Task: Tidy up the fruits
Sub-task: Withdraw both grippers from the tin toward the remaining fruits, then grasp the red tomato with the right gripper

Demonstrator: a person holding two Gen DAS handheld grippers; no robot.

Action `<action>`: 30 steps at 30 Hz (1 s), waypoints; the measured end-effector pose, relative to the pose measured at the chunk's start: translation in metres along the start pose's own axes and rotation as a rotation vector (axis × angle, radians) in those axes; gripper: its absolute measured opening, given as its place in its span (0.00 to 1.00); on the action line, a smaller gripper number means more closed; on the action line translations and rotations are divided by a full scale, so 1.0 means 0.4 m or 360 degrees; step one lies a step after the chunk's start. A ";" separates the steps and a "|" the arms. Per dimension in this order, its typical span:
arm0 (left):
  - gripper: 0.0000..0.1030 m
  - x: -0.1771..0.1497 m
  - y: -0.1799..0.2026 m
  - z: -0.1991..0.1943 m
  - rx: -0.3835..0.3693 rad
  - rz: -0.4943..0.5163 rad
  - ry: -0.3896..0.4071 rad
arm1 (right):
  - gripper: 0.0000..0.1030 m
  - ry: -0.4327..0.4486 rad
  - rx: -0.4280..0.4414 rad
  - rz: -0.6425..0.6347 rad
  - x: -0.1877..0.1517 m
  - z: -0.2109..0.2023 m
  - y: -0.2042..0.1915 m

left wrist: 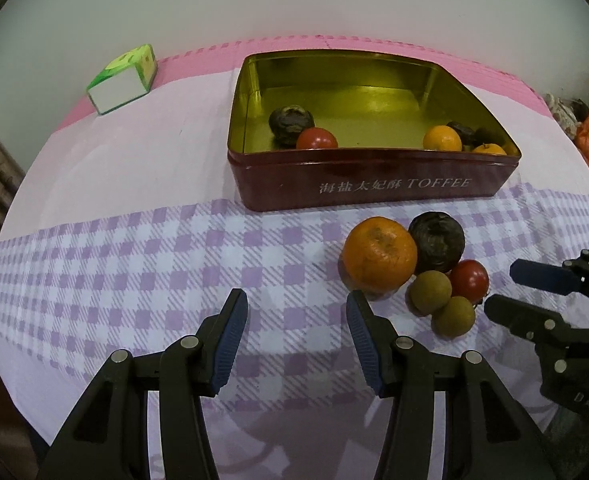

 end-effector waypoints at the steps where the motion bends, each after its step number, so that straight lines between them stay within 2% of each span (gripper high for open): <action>1: 0.51 -0.003 0.000 0.000 0.0002 -0.0003 -0.0003 | 0.36 -0.0004 0.0001 -0.0004 -0.001 0.002 -0.002; 7: 0.51 -0.011 -0.009 0.008 0.0016 -0.0029 -0.0025 | 0.36 -0.0039 0.0023 -0.0014 -0.003 0.025 -0.013; 16: 0.51 -0.012 -0.016 0.018 0.0021 -0.0056 -0.0047 | 0.37 -0.0012 0.0003 -0.0075 0.017 0.039 -0.032; 20: 0.51 -0.013 -0.013 0.017 0.0018 -0.0055 -0.0045 | 0.34 0.0007 -0.0024 -0.0109 0.024 0.043 -0.043; 24: 0.51 -0.014 -0.012 0.020 0.0010 -0.0050 -0.0044 | 0.25 0.0020 -0.0048 -0.0119 0.028 0.046 -0.044; 30: 0.51 -0.015 -0.003 0.021 -0.0004 -0.0027 -0.0045 | 0.25 0.0028 -0.0047 -0.0115 0.029 0.048 -0.046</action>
Point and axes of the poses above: each gripper's, at about its wrist camera, not at the fingertips, and z roughly the way its jaws point, y to its right, x to its top, the point moved 6 cm from there along z, roughly the way its jaws point, and after that the axes turned 1 degree about z, right-handed, at the moved point
